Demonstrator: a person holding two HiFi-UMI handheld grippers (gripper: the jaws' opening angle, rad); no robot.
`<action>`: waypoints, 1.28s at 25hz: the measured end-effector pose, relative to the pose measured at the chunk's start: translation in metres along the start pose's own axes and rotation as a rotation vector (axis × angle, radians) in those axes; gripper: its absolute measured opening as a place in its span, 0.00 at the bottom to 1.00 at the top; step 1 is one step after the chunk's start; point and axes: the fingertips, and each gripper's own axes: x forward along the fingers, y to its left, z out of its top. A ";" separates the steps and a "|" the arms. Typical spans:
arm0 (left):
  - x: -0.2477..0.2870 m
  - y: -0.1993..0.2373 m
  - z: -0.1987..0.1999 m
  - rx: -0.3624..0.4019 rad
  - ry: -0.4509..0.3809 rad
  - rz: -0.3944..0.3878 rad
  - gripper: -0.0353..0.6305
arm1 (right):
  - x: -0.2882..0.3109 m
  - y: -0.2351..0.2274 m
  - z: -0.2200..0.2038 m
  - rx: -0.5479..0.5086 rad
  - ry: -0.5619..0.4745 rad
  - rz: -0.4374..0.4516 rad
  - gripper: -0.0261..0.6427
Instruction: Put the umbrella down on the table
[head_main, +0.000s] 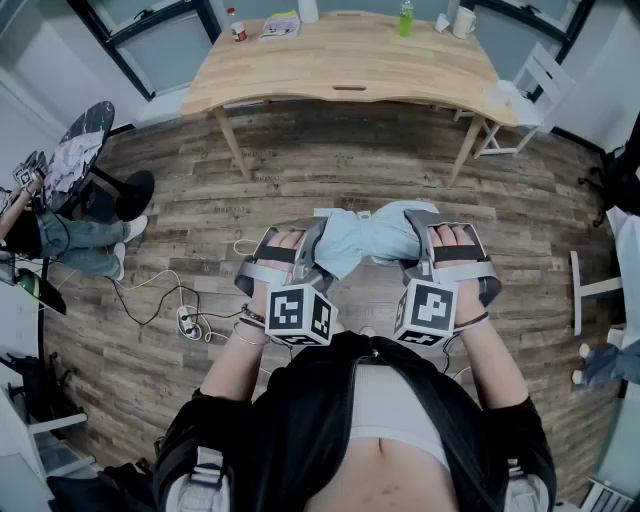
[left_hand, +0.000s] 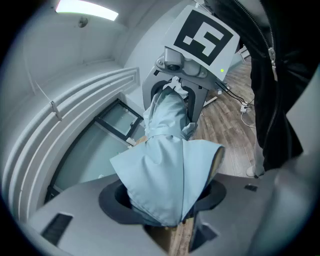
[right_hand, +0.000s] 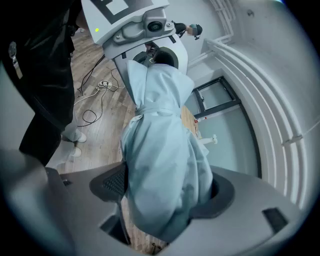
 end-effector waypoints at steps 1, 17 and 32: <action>0.000 -0.001 0.000 0.000 -0.001 0.001 0.43 | 0.000 0.001 0.000 -0.001 0.001 0.000 0.61; -0.001 0.000 0.006 0.007 -0.017 0.007 0.43 | -0.007 -0.001 -0.003 0.000 0.005 -0.004 0.61; 0.014 -0.003 0.022 0.021 -0.026 0.007 0.43 | -0.006 0.000 -0.025 0.013 0.012 -0.005 0.61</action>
